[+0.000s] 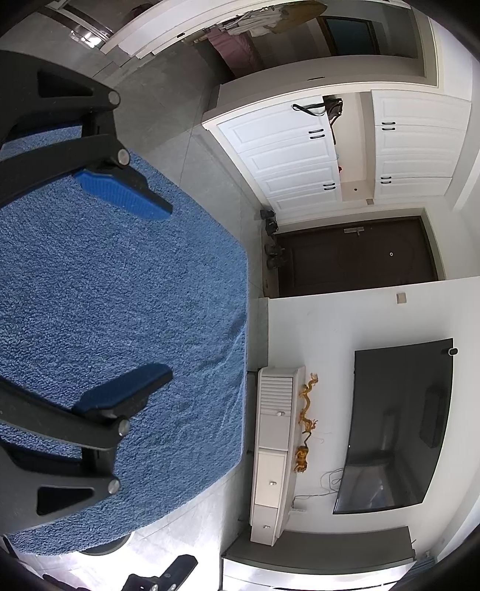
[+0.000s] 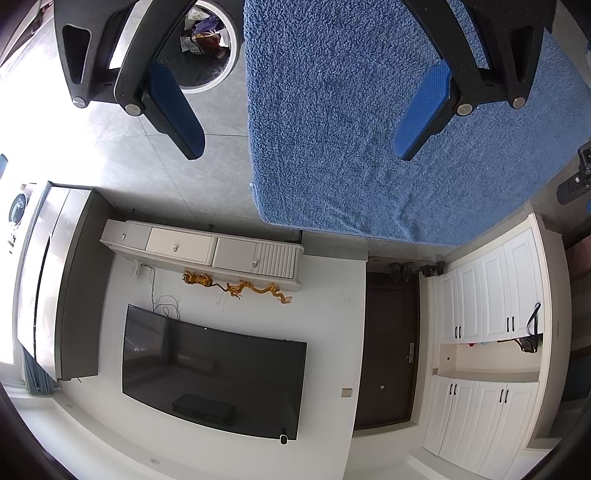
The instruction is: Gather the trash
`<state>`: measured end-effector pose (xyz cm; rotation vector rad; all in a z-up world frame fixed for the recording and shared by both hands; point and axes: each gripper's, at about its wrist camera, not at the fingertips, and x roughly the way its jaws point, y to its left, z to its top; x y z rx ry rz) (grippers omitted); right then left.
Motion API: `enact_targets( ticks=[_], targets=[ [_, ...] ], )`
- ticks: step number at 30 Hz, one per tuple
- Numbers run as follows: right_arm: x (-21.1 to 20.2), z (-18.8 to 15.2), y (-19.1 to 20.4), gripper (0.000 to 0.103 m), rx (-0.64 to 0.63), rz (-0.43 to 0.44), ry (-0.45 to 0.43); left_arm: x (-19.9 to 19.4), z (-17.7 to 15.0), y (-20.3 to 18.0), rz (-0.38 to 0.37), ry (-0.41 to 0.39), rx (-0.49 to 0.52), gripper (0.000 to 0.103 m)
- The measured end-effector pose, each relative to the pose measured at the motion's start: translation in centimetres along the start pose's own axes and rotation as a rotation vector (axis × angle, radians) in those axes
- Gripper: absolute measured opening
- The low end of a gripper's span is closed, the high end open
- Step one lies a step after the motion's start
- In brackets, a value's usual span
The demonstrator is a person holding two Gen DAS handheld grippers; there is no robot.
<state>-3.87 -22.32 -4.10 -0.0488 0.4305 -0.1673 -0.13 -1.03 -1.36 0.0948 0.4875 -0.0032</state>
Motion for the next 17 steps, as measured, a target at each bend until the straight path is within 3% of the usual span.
enact_targets(
  ticks=[17],
  targets=[
    [-0.02, -0.14, -0.08, 0.103, -0.003, 0.003, 0.003, 0.29, -0.4, 0.18, 0.004, 0.011, -0.011, 0.079]
  ],
)
